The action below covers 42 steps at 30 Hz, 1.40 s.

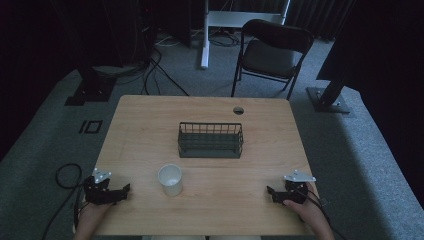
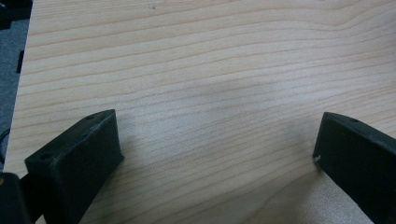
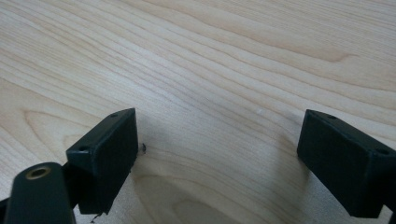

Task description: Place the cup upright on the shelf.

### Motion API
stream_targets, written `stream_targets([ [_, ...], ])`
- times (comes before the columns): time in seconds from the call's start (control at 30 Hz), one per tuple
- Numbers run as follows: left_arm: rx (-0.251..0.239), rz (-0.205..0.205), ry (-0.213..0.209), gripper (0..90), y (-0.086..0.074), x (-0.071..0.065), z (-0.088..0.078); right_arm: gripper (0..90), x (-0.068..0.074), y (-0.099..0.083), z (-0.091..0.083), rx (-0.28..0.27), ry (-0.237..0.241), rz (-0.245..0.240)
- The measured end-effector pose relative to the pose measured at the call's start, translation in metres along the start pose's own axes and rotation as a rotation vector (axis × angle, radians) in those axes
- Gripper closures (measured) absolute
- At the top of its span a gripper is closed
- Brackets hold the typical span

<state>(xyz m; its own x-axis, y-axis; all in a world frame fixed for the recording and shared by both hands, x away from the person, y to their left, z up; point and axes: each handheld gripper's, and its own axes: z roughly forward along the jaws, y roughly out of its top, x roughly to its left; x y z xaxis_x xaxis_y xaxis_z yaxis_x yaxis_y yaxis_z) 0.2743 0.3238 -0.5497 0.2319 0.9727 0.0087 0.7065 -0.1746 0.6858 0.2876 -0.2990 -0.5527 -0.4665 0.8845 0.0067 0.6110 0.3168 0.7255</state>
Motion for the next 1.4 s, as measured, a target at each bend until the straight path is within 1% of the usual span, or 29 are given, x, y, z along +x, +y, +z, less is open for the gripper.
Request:
stream_targets([
  [0.37, 0.000, 0.000, 0.000, 1.0, 0.000, 0.000, 0.000, 12.0, -0.001, 0.000, 0.000, 0.001, 0.006, -0.006],
  [0.63, 0.000, 0.000, 0.000, 1.0, 0.000, 0.000, 0.000, 11.8, -0.005, -0.002, -0.003, 0.001, -0.014, 0.013],
  [0.97, 0.000, 0.000, 0.000, 1.0, 0.000, 0.000, 0.000, 11.8, -0.006, -0.002, -0.003, 0.001, -0.011, 0.011],
  [1.1, 0.000, 0.000, 0.000, 0.9, 0.000, 0.000, 0.000, 11.8, -0.007, -0.001, -0.002, -0.001, -0.013, 0.019],
  [1.13, 0.000, -0.001, 0.000, 0.9, 0.000, 0.000, 0.000, 11.8, -0.007, -0.001, -0.001, -0.003, -0.011, 0.028],
  [1.17, 0.000, 0.000, 0.000, 0.9, 0.000, 0.000, 0.000, 11.9, -0.007, -0.001, -0.001, -0.008, -0.002, 0.032],
  [1.2, 0.000, 0.000, 0.000, 0.9, 0.000, 0.000, 0.000, 11.9, -0.006, 0.000, -0.002, -0.014, 0.018, 0.043],
  [1.23, 0.000, 0.000, 0.000, 0.9, 0.000, 0.000, 0.000, 11.9, -0.006, 0.000, -0.002, -0.024, 0.021, 0.051],
  [1.3, 0.001, 0.000, 0.000, 0.9, 0.000, 0.000, 0.000, 11.9, -0.005, 0.003, -0.004, -0.022, 0.004, 0.033],
  [1.4, 0.000, 0.000, 0.000, 0.9, 0.000, 0.000, 0.000, 11.9, -0.003, 0.008, -0.007, -0.036, 0.010, 0.023],
])
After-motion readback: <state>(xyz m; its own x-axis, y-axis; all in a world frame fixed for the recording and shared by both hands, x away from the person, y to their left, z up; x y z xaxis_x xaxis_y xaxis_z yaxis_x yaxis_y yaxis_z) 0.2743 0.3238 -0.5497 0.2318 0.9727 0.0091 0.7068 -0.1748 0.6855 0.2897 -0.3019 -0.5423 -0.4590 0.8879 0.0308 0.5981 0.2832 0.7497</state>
